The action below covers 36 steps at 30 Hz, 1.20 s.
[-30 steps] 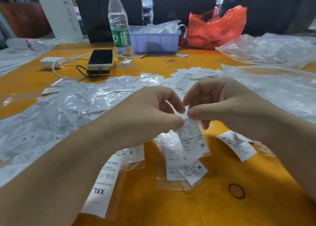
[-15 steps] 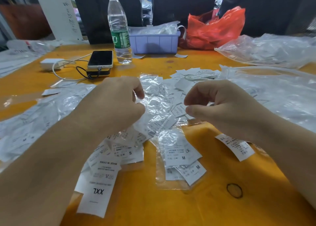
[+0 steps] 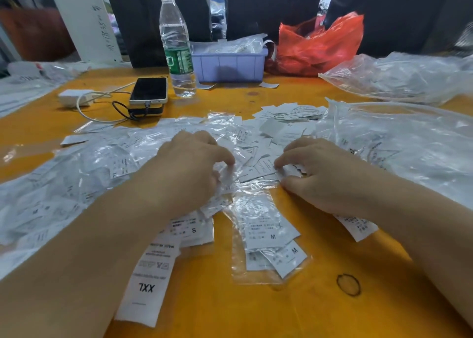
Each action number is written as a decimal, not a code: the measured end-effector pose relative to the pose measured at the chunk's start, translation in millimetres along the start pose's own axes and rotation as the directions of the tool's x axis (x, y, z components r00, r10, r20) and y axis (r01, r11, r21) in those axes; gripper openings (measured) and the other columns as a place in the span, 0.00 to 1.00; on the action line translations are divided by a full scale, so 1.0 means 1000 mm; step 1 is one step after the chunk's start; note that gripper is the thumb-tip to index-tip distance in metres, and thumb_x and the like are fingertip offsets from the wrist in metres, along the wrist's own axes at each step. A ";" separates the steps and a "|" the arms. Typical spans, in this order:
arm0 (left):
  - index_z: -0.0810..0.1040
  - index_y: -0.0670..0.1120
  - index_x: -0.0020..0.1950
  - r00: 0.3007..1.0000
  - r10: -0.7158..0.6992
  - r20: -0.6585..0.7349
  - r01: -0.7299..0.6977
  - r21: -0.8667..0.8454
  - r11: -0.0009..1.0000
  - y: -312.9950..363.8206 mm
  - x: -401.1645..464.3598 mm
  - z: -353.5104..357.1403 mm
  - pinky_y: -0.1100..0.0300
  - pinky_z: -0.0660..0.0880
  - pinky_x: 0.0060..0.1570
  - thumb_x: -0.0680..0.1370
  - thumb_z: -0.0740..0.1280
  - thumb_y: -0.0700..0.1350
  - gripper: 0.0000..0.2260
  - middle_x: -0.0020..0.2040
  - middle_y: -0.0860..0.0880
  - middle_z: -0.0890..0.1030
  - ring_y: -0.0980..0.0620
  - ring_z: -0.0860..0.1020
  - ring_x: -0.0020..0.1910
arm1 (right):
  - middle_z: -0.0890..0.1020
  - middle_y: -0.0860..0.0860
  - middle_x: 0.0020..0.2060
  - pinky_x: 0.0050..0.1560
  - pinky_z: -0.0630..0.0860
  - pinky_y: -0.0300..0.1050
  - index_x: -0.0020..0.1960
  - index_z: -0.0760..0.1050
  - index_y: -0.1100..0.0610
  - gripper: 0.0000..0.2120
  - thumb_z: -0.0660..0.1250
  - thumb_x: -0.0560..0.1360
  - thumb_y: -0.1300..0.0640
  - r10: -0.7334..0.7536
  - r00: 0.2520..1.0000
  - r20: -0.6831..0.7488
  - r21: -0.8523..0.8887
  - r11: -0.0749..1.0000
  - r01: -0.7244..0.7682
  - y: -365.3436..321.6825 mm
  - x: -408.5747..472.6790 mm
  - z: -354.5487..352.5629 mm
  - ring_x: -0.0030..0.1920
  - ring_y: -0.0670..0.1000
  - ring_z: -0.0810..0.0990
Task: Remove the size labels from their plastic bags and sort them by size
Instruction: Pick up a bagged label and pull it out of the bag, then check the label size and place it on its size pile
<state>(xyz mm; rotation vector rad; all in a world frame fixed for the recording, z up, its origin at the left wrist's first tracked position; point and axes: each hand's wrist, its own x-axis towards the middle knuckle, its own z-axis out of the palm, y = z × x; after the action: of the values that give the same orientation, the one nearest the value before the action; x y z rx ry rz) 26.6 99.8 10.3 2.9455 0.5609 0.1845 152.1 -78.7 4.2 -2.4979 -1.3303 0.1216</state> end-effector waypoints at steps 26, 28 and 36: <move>0.82 0.50 0.57 0.919 0.192 -0.345 -0.278 -0.219 0.935 0.026 -0.008 0.002 0.58 0.76 0.48 0.79 0.66 0.41 0.10 0.52 0.54 0.81 0.54 0.76 0.49 | 0.79 0.45 0.35 0.33 0.71 0.35 0.46 0.81 0.56 0.05 0.66 0.77 0.61 -0.194 0.898 -0.396 0.112 0.960 0.257 -0.006 -0.004 -0.009 0.35 0.43 0.75; 0.84 0.50 0.54 0.896 0.173 -0.408 -0.302 -0.277 0.912 0.025 -0.009 0.000 0.57 0.77 0.46 0.78 0.68 0.40 0.09 0.47 0.54 0.82 0.55 0.78 0.46 | 0.76 0.44 0.27 0.26 0.67 0.35 0.46 0.81 0.52 0.06 0.67 0.78 0.59 -0.145 0.913 -0.381 0.226 0.943 0.244 -0.006 -0.005 -0.008 0.27 0.43 0.72; 0.84 0.48 0.47 0.856 0.199 -0.478 -0.328 -0.204 0.922 0.027 -0.012 -0.004 0.66 0.72 0.37 0.75 0.72 0.39 0.05 0.40 0.53 0.82 0.56 0.76 0.37 | 0.83 0.50 0.33 0.35 0.80 0.39 0.41 0.81 0.56 0.09 0.67 0.77 0.54 -0.014 0.950 -0.311 0.624 0.751 0.216 -0.007 -0.005 -0.010 0.31 0.47 0.81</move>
<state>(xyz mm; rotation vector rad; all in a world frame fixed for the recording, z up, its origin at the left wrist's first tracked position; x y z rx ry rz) 25.1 70.8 17.8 2.6814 0.1420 0.9162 146.1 -81.3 15.2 -1.7520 -1.0718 0.1551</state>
